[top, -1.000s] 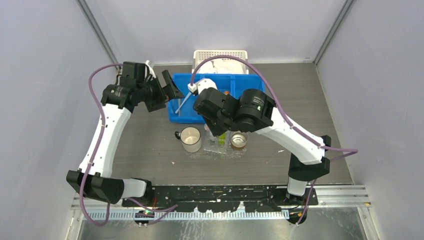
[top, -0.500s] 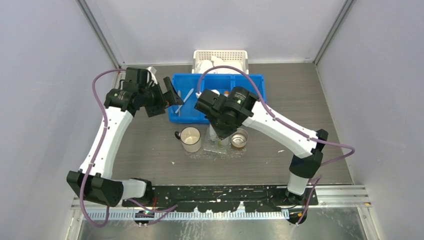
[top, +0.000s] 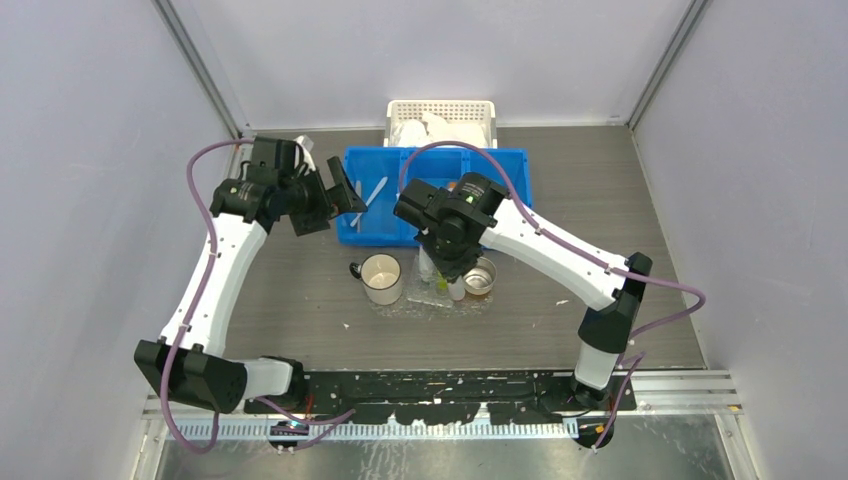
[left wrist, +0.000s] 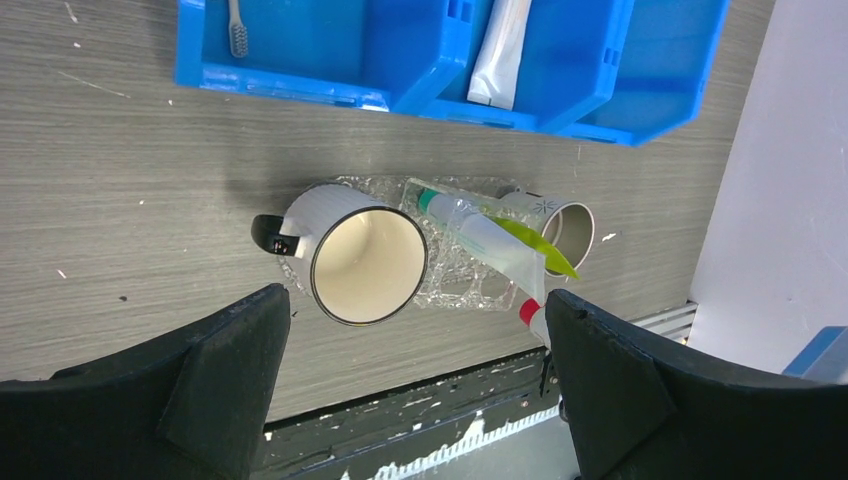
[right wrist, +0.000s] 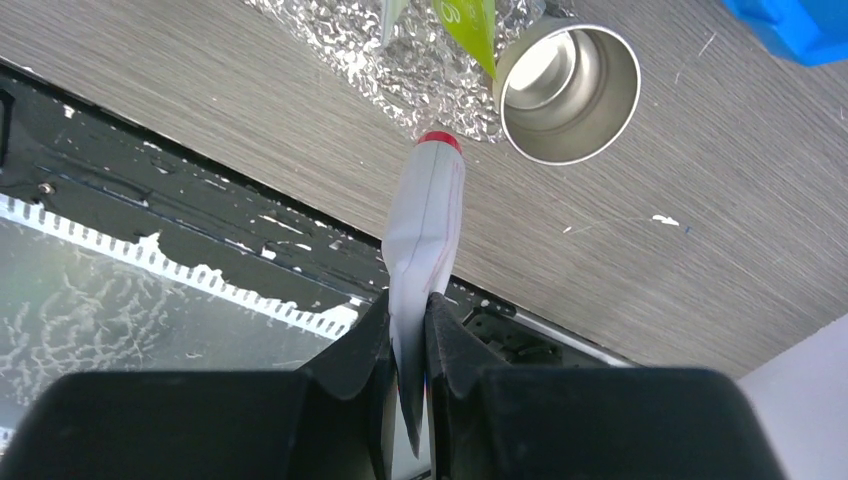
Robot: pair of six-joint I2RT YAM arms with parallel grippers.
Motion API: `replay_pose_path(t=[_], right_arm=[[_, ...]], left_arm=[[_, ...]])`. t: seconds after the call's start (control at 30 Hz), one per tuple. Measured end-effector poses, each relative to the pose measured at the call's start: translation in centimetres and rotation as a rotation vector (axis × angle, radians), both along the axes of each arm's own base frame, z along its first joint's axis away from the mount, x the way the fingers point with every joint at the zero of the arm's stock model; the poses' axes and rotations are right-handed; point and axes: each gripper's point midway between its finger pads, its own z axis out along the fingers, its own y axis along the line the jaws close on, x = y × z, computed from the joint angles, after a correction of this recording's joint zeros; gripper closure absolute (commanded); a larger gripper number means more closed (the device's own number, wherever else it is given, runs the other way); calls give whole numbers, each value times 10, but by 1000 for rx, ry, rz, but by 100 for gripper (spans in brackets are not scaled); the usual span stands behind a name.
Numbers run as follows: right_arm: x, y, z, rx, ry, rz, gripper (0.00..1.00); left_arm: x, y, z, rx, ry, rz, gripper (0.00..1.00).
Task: Prepare toiletry sets of a toothbrush and toothpaste on the tray
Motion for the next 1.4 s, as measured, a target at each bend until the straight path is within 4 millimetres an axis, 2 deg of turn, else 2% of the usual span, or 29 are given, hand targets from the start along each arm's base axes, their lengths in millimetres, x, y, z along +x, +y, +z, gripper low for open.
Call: replay_pose_path(t=[0.43,0.63,1.1,1.4], right_arm=[[10,18,8,132,-87,28,89],[15,26,-1,147,-99,39,89],[25,23,-16,143,-89,29,90],[25,22,-17,158,-89,27,90]], left_arm=[[-1,0,-4,3,8,-1,0],[-1,0,-4,3,8,-1,0],[-1,1,-4,3,9,0,0],[-2,1,-6,3,13,1,0]])
